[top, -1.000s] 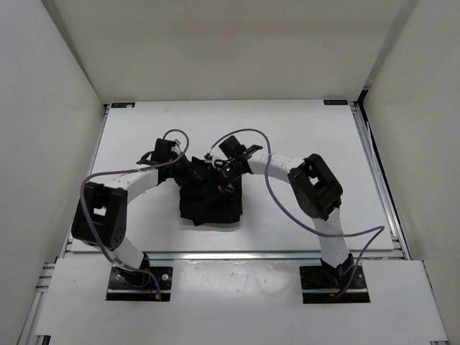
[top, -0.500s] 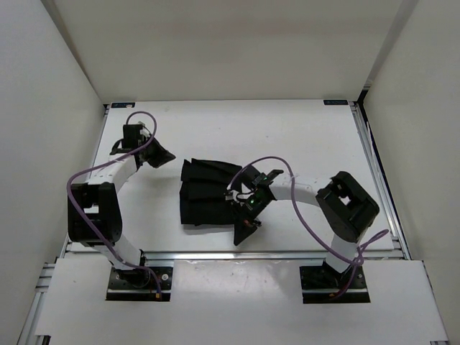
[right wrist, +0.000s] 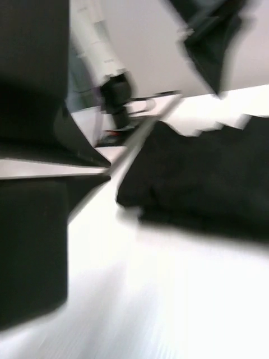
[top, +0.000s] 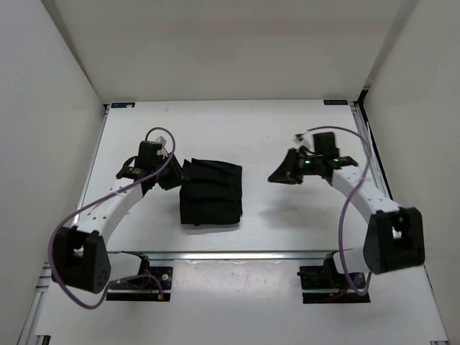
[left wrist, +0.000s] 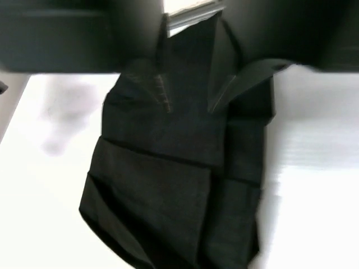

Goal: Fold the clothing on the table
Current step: Fold the skirt

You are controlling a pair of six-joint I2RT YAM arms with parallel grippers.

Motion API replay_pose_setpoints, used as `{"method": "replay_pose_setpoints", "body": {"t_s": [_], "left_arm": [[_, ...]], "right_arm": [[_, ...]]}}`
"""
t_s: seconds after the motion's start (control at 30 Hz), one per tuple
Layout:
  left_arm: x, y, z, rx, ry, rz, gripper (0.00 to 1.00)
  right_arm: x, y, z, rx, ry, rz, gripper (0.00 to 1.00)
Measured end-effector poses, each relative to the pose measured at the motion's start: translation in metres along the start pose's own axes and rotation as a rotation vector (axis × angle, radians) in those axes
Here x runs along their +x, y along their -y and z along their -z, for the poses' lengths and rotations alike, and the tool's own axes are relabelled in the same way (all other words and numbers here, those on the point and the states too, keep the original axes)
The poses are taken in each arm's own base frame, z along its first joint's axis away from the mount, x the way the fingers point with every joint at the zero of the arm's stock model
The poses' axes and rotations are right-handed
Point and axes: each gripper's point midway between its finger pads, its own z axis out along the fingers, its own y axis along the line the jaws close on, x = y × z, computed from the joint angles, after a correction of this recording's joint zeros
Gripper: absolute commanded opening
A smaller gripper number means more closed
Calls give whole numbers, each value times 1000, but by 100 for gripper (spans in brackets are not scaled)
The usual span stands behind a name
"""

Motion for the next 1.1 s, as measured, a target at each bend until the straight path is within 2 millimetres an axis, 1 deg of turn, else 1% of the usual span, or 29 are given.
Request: {"method": "replay_pose_setpoints", "body": {"t_s": [0.03,0.07,0.1,0.13,0.17,0.23,0.27,0.33,0.37,0.4,0.43,0.5,0.53,0.7,0.83,0.87,0.97,1.1], "left_arm": [[-3,-1,7,-10,24,-13,63],[-5,-3,14,-21,46,-31,75],[-7,-5,21,-35,68,-41,90],[-9,-8,27,-47,87,-54,99],[-11,-11,32,-63,103,-66,98],[-13,-19,40,-94,125,-72,99],[-13,-24,43,-112,132,-76,98],[-12,-39,46,-160,140,-72,99],[-11,-48,48,-188,138,-67,99],[-9,-57,49,-214,135,-63,99],[-7,-65,50,-237,132,-59,98],[-5,-75,52,-268,129,-54,98],[-3,-78,52,-275,124,-53,99],[-2,-86,52,-284,119,-44,99],[-4,-88,54,-285,125,-42,98],[-4,-88,54,-283,124,-42,99],[-4,-88,53,-274,120,-37,98],[-3,-89,51,-275,108,-43,99]], "right_arm": [[-7,9,14,11,59,-25,25],[-17,18,29,27,120,-47,28],[-25,25,41,41,171,-60,33],[-32,30,49,52,210,-62,38],[-37,33,56,64,238,-60,40],[-39,37,61,79,259,-53,52],[-38,39,62,86,263,-51,53],[-34,47,61,102,259,-61,61],[-31,50,60,106,255,-68,70],[-29,53,60,112,251,-78,74],[-28,55,60,115,249,-82,81],[-30,58,61,120,252,-82,84],[-32,59,61,122,250,-84,90],[-46,63,56,131,233,-81,98],[-49,64,51,129,216,-80,98],[-50,63,49,128,210,-80,100],[-54,62,43,123,191,-73,100],[-56,61,36,116,166,-59,99]]}}
